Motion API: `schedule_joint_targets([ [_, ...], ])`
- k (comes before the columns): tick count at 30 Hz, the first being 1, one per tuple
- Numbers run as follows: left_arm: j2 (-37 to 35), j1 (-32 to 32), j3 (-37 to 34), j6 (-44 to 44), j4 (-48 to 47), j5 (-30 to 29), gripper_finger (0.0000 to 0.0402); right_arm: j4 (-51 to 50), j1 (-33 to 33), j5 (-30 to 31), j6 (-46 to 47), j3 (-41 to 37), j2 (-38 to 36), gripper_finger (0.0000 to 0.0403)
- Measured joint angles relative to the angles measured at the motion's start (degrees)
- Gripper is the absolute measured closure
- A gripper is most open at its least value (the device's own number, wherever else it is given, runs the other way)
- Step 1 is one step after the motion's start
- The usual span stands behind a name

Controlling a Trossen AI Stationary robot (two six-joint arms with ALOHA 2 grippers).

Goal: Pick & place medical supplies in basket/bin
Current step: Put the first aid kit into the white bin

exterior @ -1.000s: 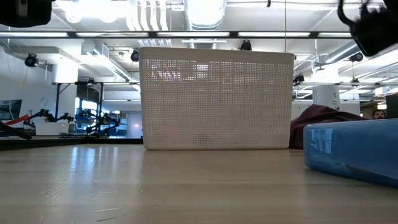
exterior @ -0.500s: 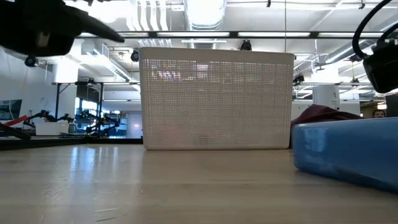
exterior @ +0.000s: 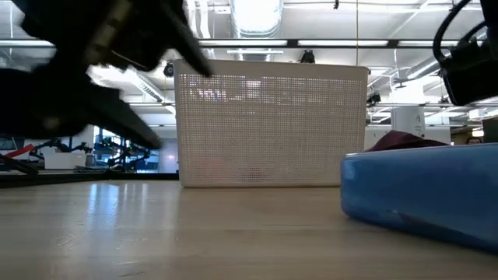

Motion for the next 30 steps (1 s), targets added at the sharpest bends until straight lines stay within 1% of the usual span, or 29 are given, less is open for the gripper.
schedule_joint_targets([
  [3, 2.65, 1.68, 0.13, 1.83, 5.64, 0.14, 0.0146, 0.05, -0.48, 0.00, -1.44, 1.45, 2.00, 0.0101],
  [9, 7.36, 3.93, 0.17, 2.06, 17.43, 0.08, 0.0146, 0.05, -0.62, -0.60, -3.71, 4.78, 7.96, 0.0101],
  [14, 10.79, 4.29, 0.17, 2.07, 22.17, 0.13, 0.0146, -0.19, -2.19, -0.58, -6.87, 7.89, 12.95, 0.0101],
  [18, 12.69, 4.42, 1.43, 2.10, 22.45, 0.12, 0.0146, 0.16, -4.76, -0.68, -10.85, 10.76, 16.08, 0.0101],
  [20, 13.52, 4.62, 2.50, 2.59, 22.39, 0.08, 0.0146, 1.87, -6.81, -0.63, -13.69, 12.39, 17.53, 0.0101],
  [24, 14.59, 4.68, 4.96, 4.83, 22.28, -0.06, 0.0146, 2.26, -11.33, 0.66, -21.72, 17.18, 19.07, 0.0101],
  [27, 14.62, 4.70, 6.94, 7.25, 19.62, -0.11, 0.0146, -2.12, -13.99, 1.29, -25.42, 21.48, 18.11, 0.0101],
  [30, 14.62, 4.94, 8.73, 9.30, 14.04, -0.09, 0.0146, -13.59, -14.58, 1.52, -24.91, 26.13, 15.63, 0.0101],
])
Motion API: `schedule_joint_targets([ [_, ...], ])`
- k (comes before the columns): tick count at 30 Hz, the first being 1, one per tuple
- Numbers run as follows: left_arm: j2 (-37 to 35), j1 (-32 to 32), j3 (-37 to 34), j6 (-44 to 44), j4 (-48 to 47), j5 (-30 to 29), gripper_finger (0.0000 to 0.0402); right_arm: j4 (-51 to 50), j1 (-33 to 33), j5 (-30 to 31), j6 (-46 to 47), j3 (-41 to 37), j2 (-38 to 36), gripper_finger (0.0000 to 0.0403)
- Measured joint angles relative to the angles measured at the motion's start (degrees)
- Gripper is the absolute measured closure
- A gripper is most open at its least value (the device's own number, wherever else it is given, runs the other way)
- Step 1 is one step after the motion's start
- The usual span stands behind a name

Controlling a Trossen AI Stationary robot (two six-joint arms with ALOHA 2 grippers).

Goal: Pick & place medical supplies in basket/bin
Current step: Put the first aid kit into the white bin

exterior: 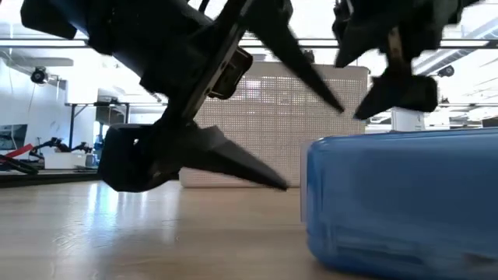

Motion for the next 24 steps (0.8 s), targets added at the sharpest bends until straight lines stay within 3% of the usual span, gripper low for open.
schedule_joint_targets([
  [3, 0.00, 0.11, 1.22, 0.91, -3.88, 0.00, 0.0146, -14.87, 2.71, -0.21, 7.63, 3.40, -2.19, 0.0101],
  [7, 0.00, 0.13, 1.01, 0.96, -4.31, 0.00, 0.0146, -21.89, 10.56, -1.27, 23.43, 3.86, -3.64, 0.0101],
  [14, 0.00, 0.63, 0.91, 2.97, -3.38, 0.05, 0.0146, -7.47, 22.93, 6.75, 45.55, -0.29, -1.35, 0.0101],
  [24, 0.09, 0.74, 0.91, 3.30, -0.34, 0.94, 0.0146, 3.79, 24.08, 7.05, 48.16, -0.59, 11.99, 0.0101],
])
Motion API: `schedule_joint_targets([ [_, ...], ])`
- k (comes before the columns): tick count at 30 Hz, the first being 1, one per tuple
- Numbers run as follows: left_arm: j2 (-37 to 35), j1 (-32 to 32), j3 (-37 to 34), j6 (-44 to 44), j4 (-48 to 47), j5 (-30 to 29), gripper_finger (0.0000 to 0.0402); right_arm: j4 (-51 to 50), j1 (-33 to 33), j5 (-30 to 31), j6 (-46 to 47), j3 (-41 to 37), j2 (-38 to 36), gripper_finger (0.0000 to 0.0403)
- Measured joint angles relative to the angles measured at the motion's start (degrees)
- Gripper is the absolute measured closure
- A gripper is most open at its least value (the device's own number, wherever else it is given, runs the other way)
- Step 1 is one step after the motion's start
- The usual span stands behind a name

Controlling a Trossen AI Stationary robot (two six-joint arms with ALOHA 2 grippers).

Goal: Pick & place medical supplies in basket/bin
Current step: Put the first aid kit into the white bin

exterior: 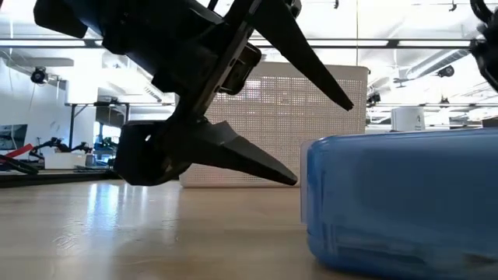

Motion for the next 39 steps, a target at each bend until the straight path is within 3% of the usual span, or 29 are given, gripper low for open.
schedule_joint_targets([
  [10, 0.83, -0.02, -0.11, 0.00, -0.36, 1.73, 0.0146, 11.31, -1.61, 5.85, -6.03, -0.09, 5.17, 0.0101],
  [21, 0.72, -0.04, -0.28, -0.57, -0.55, 1.77, 0.0146, 7.80, -4.59, 9.21, -13.63, 1.09, -1.03, 0.0101],
  [27, 0.80, -0.09, -0.13, 0.08, 1.66, 3.32, 0.0146, 8.08, -6.28, 16.53, -13.38, 1.14, -1.38, 0.0101],
  [39, 0.81, -0.11, -0.15, 1.53, 1.39, 2.39, 0.0146, 10.59, -10.30, 7.13, -22.03, 1.14, -1.38, 0.0105],
])
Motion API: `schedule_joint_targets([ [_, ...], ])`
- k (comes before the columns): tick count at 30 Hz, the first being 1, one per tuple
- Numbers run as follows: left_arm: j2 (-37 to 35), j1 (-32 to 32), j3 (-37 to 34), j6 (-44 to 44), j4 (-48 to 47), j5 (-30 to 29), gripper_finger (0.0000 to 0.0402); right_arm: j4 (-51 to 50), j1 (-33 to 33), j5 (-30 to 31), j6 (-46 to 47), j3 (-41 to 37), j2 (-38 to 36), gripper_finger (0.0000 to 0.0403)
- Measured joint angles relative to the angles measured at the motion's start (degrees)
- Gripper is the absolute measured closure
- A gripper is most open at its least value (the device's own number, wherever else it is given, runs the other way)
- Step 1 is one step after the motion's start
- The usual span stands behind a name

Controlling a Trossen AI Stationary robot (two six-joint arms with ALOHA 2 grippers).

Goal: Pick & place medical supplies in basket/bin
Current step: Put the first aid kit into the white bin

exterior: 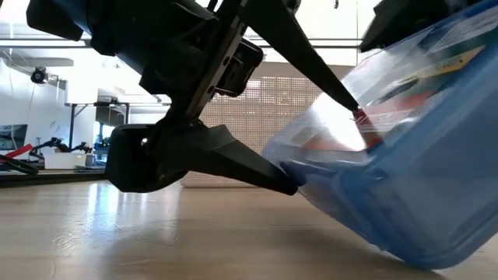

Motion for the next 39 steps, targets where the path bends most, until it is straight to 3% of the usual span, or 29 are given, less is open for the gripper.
schedule_joint_targets([
  [14, -4.13, -1.88, 0.11, 3.46, -4.49, -6.86, 0.0146, -3.65, -0.24, -3.11, -3.80, 0.15, -1.27, 0.0224],
  [18, -7.71, -5.82, -0.14, -0.61, -11.21, -15.63, 0.0146, -5.33, -0.31, -1.93, -5.69, 0.13, -3.77, 0.0236],
  [25, -16.10, -15.49, -0.44, -12.96, -25.14, -37.36, 0.0146, -6.32, -1.74, 4.58, -9.70, 0.51, -11.15, 0.0236],
  [32, -24.13, -22.47, -0.46, -15.10, -31.30, -51.02, 0.0146, -8.28, -10.57, 5.65, -29.00, 12.05, -15.25, 0.0239],
  [35, -28.01, -23.21, -0.86, -11.92, -32.21, -53.26, 0.0146, -17.69, -17.61, 4.28, -35.13, 19.79, -16.18, 0.0239],
  [39, -32.87, -22.12, -2.10, -4.82, -32.57, -53.24, 0.0146, -30.34, -30.44, -3.19, -41.45, 28.96, -15.06, 0.0238],
])
